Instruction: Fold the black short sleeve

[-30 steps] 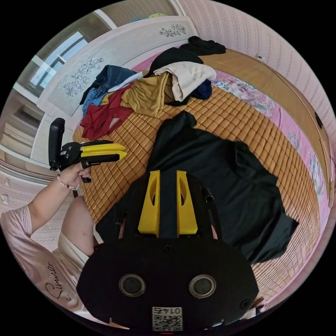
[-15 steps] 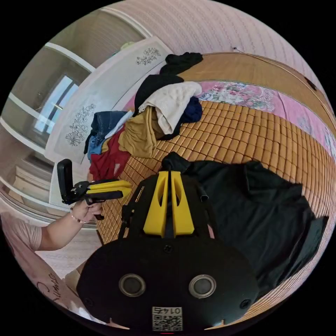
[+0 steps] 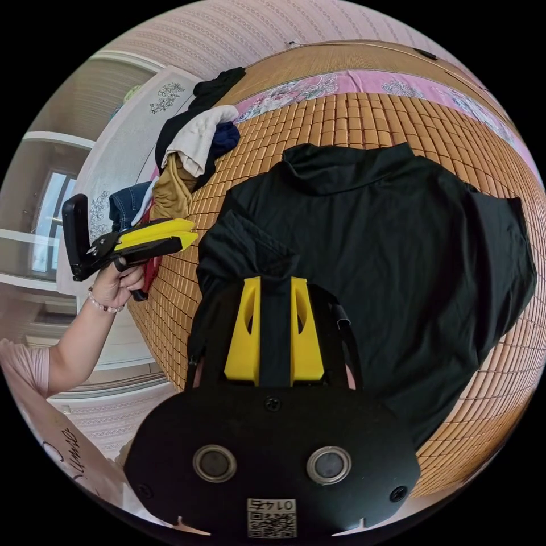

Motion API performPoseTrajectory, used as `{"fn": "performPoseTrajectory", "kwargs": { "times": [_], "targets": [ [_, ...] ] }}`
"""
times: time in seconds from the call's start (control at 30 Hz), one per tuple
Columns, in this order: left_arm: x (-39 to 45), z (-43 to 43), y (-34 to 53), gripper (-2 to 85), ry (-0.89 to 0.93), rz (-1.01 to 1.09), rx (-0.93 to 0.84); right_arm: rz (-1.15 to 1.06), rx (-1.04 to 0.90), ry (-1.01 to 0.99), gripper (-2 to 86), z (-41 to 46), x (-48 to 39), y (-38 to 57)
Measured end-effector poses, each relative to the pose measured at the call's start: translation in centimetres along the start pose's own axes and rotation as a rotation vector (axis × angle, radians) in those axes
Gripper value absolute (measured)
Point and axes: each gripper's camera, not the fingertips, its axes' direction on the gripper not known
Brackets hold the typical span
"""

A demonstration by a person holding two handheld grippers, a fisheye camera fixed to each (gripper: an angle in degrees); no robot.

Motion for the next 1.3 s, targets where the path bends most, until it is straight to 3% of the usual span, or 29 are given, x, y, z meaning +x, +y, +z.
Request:
{"fn": "performPoseTrajectory", "kwargs": {
  "times": [0.17,0.33,0.53,0.67,0.8,1.0,1.1,1.3],
  "targets": [
    [0.0,2.2,-1.0,7.8,-0.062,-0.012,-0.069,0.046,-0.048,0.014,6.7,2.4,0.6,-1.2],
    [-0.7,2.4,-0.1,1.5,-0.09,-0.039,-0.104,0.04,-0.018,0.044,1.5,2.2,0.3,-1.4],
    [-1.3,-3.6,4.3,-0.7,-0.063,-0.147,0.111,-0.062,0.072,0.051,0.5,-1.4,-1.8,-1.4],
    [-2.5,-7.9,10.6,-0.8,-0.114,-0.32,0.286,-0.308,0.192,-0.07,0.3,-3.3,-6.5,-4.4],
    [-5.1,-8.5,18.0,-0.8,-0.057,-0.667,0.405,-0.618,0.147,-0.126,0.3,0.1,-14.4,-8.9],
    [-6.6,-5.9,24.3,-0.8,-0.075,-0.915,0.426,-0.868,-0.046,-0.005,1.5,10.2,-24.2,-9.6],
    [-7.4,-4.4,26.2,-0.8,-0.074,-1.003,0.389,-0.821,-0.088,0.034,4.5,12.1,-24.9,-10.0],
    [-8.4,-3.2,28.3,0.2,-0.003,-1.064,0.347,-0.734,-0.176,-0.091,4.8,12.1,-22.7,-9.9]
  ]
}}
